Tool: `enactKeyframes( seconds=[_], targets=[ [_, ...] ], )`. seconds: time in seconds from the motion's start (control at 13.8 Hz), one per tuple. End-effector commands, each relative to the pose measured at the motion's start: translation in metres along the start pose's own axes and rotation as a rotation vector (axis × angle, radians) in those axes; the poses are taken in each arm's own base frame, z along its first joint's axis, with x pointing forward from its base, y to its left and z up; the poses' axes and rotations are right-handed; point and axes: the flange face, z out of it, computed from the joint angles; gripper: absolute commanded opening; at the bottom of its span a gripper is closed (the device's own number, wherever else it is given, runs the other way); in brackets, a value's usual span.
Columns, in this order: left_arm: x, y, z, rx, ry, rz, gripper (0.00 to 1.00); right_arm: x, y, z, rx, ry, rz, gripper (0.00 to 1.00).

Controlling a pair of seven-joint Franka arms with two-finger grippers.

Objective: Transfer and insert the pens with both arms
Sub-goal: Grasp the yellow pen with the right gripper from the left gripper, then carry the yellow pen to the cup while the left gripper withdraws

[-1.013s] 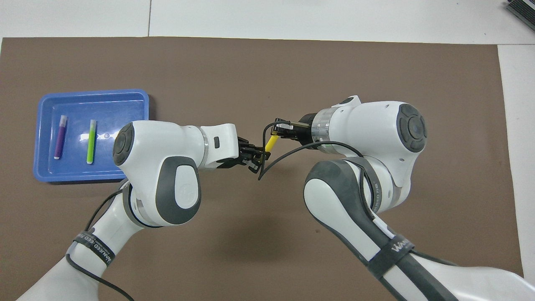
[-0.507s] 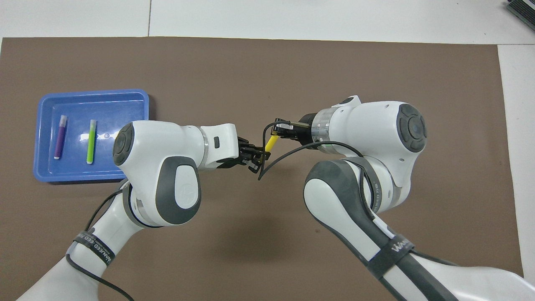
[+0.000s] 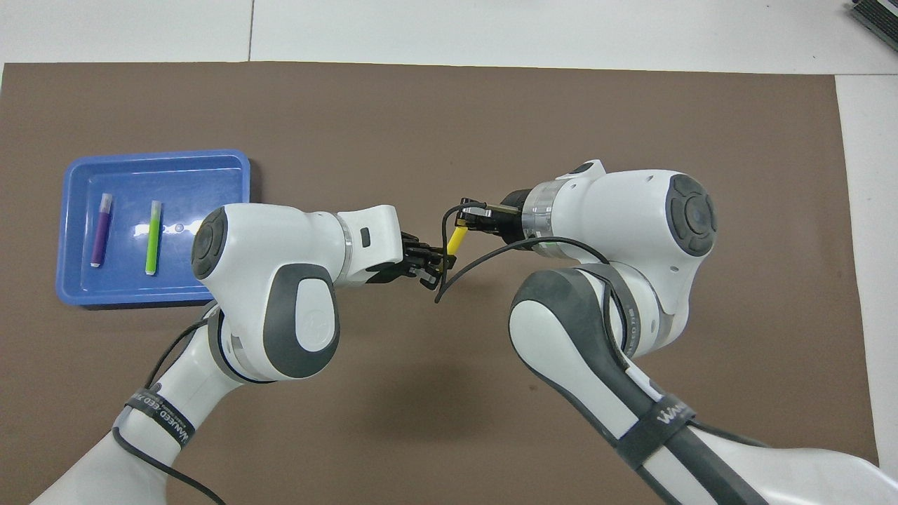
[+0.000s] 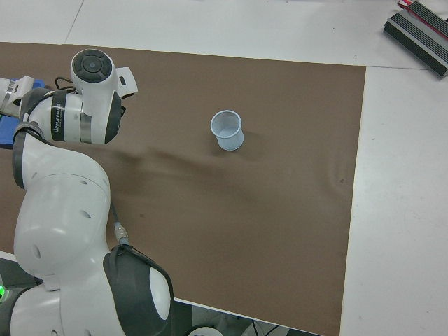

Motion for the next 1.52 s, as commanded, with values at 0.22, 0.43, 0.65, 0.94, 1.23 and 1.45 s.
enactKeyframes(
  seconds=[0.22, 0.43, 0.65, 0.94, 1.23, 1.45],
  targets=[
    [-0.001, 0.006, -0.008, 0.01, 0.024, -0.038, 0.53, 0.002, 0.006, -0.002, -0.007, 0.014, -0.014, 0.0],
    [0.0, 0.007, -0.01, 0.009, 0.027, -0.06, 1.0, 0.003, 0.007, -0.002, -0.007, 0.014, -0.01, 0.0],
    [0.002, 0.012, -0.017, 0.002, 0.029, -0.058, 1.0, 0.007, 0.009, -0.008, -0.01, 0.014, -0.007, 0.0],
    [-0.002, -0.016, -0.047, 0.006, 0.023, -0.092, 1.0, 0.023, 0.027, -0.043, -0.09, 0.034, -0.042, 0.0],
    [-0.006, -0.047, -0.078, 0.025, -0.024, -0.095, 1.0, 0.028, 0.052, -0.109, -0.265, 0.036, -0.125, 0.0],
    [-0.005, -0.055, -0.094, 0.013, -0.029, -0.215, 1.0, 0.032, 0.088, -0.154, -0.36, 0.007, -0.198, 0.0]
  ],
)
